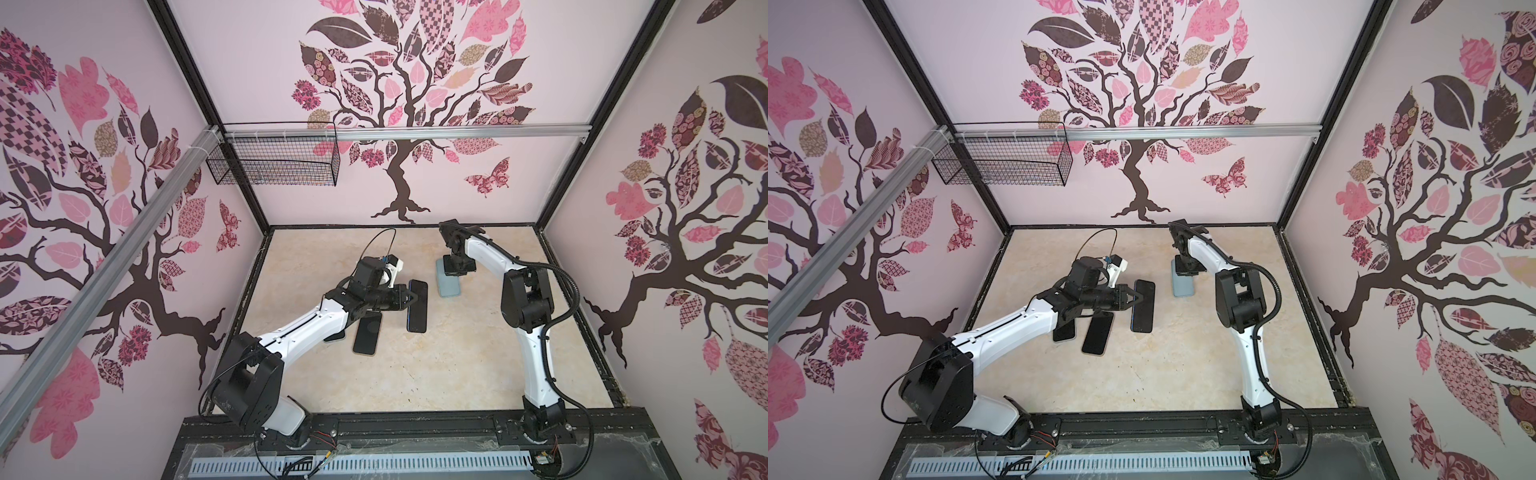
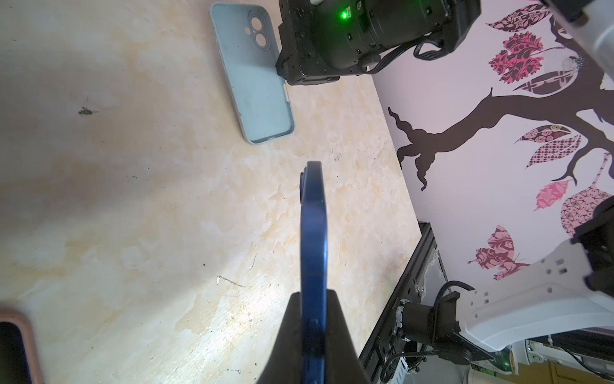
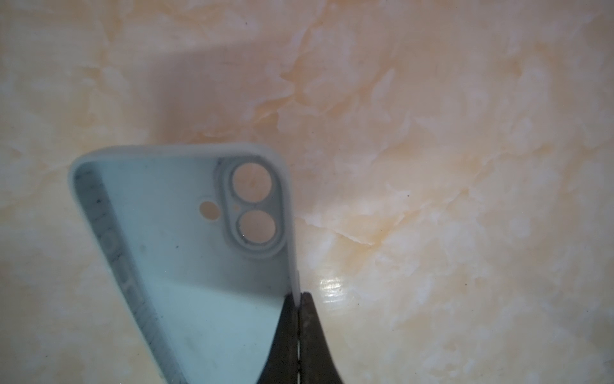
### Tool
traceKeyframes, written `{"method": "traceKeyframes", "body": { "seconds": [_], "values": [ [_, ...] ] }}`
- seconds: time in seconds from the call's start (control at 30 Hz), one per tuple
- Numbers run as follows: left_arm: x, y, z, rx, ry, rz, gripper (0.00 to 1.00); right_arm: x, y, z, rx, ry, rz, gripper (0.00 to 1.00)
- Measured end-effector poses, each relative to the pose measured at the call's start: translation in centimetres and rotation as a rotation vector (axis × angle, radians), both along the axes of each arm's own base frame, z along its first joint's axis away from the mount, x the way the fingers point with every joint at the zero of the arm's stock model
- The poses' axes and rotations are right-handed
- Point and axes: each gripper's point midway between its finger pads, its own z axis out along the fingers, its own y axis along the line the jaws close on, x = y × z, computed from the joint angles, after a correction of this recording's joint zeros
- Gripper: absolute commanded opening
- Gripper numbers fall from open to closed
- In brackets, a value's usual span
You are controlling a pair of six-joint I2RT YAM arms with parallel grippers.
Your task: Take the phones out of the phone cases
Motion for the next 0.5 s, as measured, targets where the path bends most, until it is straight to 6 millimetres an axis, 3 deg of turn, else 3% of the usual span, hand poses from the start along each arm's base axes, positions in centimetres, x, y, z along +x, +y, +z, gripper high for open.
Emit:
{"method": "traceKeyframes", "body": {
  "seconds": [0.07,0.33,0.5],
  "values": [
    [-0.01,0.02,0.0,-0.001,0.002,-0.001,0.0,0.23,0.0,-0.25,0.0,0.001,-0.002,0.01],
    [0.29,0.33,0.12,-0.012,-0.003,0.009,0.0,0.13,0.1,-0.5,0.016,0.012,-0.014,0.36],
    [0.06,0.98,0.26,-0.03,-0.003,0.029,0.0,0.08,0.06,-0.28,0.02,0.01,-0.018,0.5]
  ]
}}
